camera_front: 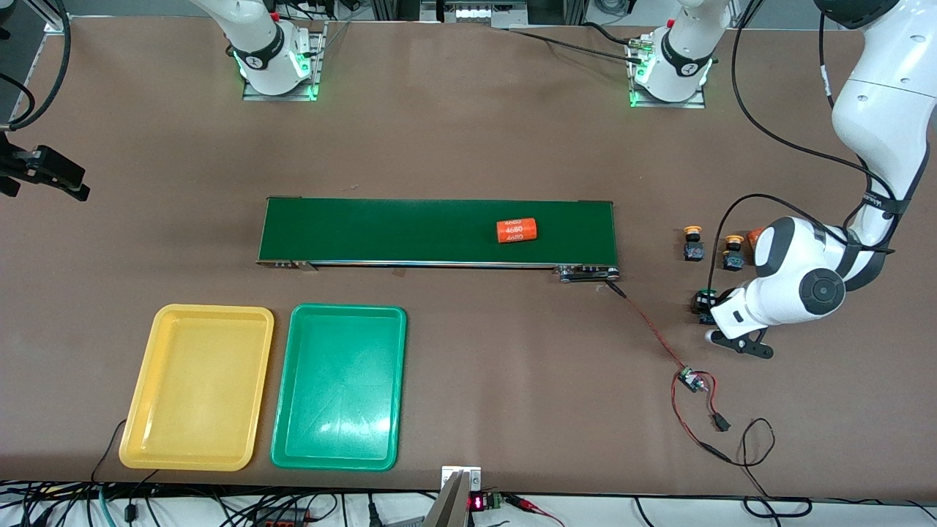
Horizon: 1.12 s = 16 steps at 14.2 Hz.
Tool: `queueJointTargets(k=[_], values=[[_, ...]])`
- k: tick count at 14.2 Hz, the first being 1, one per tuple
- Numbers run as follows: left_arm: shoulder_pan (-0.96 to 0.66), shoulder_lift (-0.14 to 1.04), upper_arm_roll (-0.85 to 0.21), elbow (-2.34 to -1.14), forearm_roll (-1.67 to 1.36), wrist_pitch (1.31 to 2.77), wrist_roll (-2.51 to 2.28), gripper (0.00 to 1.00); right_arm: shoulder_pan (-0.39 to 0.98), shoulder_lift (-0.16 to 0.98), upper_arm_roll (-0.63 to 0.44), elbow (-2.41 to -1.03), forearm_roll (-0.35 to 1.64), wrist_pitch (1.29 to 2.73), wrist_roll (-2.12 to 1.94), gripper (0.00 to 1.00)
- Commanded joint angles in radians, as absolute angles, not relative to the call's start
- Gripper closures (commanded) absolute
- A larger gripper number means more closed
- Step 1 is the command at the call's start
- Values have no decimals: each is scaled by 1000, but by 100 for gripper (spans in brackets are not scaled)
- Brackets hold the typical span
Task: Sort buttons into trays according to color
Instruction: 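Grasp a green-cap button with the left gripper and lift it, then lower the green-cap button onto the belt end and open the left gripper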
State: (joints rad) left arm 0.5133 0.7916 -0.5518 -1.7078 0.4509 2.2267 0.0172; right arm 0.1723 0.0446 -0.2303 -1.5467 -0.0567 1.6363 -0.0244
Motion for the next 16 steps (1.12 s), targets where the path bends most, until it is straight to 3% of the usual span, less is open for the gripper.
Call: queueJointTargets(k=[1,6,10,14,16], values=[[509,743,-601,-1727,476,2153,-92,79,170,31,-224,-1560,-58,1637,-32,0],[511,678,-770,-1717,474,2056,-308,78,167,34,-224,-1554,-55,1640,-17,0],[505,672,-928,-1745,469,1881,-600,78,169,29,-225,-1551,-57,1640,-17,0],[497,672,-1015,-1844,471,1925,-776,77,166,29,-227,-1551,-54,1638,-18,0],[454,673,-1017,-1891,472,2030,-846,75,166,29,-227,-1551,-54,1638,-18,0]])
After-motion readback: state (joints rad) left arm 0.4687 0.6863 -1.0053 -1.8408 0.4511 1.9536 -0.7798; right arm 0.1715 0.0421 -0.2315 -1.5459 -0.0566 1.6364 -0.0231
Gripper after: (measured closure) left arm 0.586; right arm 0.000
